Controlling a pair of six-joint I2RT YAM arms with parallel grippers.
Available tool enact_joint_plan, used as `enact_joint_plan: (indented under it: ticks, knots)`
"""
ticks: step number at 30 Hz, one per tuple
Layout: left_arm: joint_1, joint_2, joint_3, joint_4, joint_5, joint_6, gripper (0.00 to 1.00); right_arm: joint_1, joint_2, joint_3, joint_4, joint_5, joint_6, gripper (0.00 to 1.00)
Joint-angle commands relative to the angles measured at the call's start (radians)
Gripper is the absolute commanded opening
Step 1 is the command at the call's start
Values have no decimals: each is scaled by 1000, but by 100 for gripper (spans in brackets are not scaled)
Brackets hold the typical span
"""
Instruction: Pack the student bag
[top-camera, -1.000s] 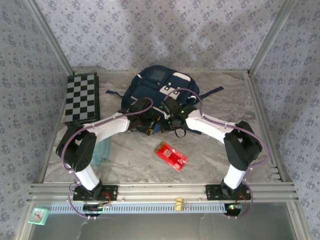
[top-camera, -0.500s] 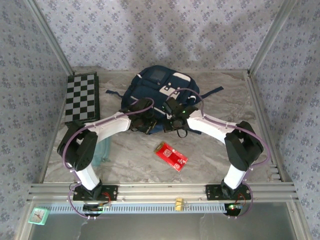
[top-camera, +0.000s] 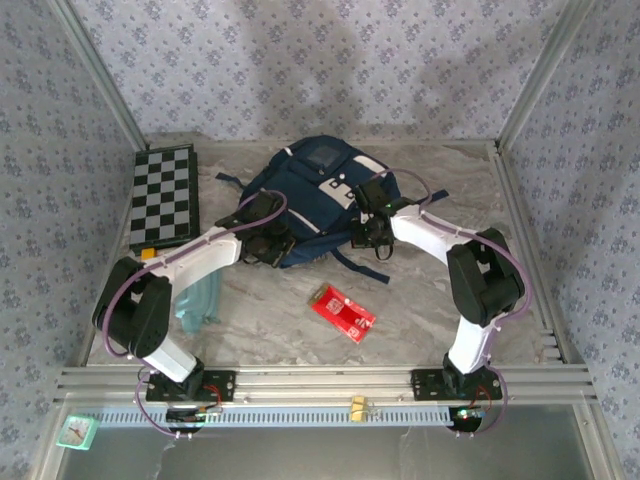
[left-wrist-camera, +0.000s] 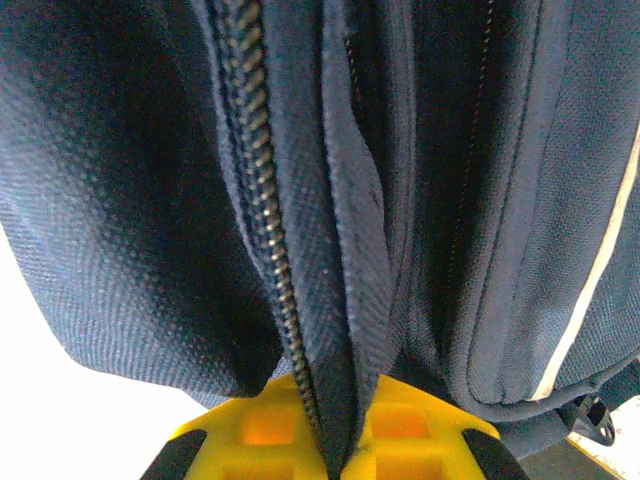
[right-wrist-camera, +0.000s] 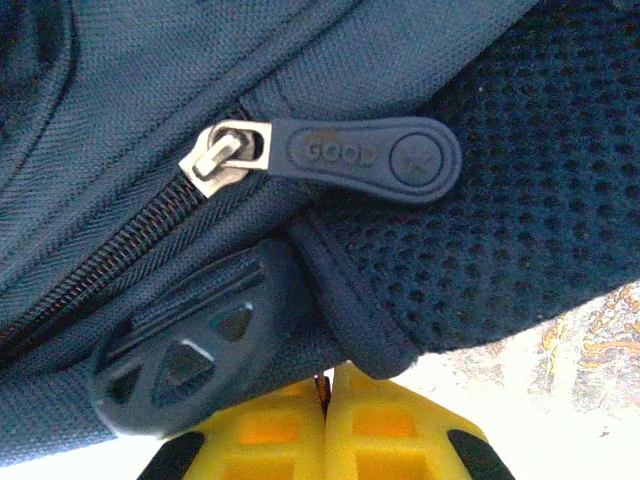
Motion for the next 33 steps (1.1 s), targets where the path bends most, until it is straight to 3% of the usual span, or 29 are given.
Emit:
enact_joint_plan:
  ticks: [1, 2, 3, 6, 12, 22, 33]
  knots:
    - [42, -44, 3, -108, -106, 57, 0, -23, -14, 26, -77, 114, 1, 0]
    - [46, -47, 1, -93, -96, 74, 0, -24, -25, 20, -78, 87, -1, 0]
    - [52, -46, 5, -82, -68, 94, 0, -24, -42, 10, -70, 52, -14, 7]
    - [41, -57, 23, -94, -24, 148, 22, -15, -110, -21, -73, -22, -9, 24]
    - [-7, -143, 10, -90, -71, 158, 38, -56, -167, 34, -129, -172, 61, 46]
    - [-57, 72, 215, -84, -35, 267, 32, -91, 90, 325, -180, -213, 269, 49]
    - [-85, 120, 85, -45, -27, 263, 21, -121, 298, 497, -253, -123, 388, 54]
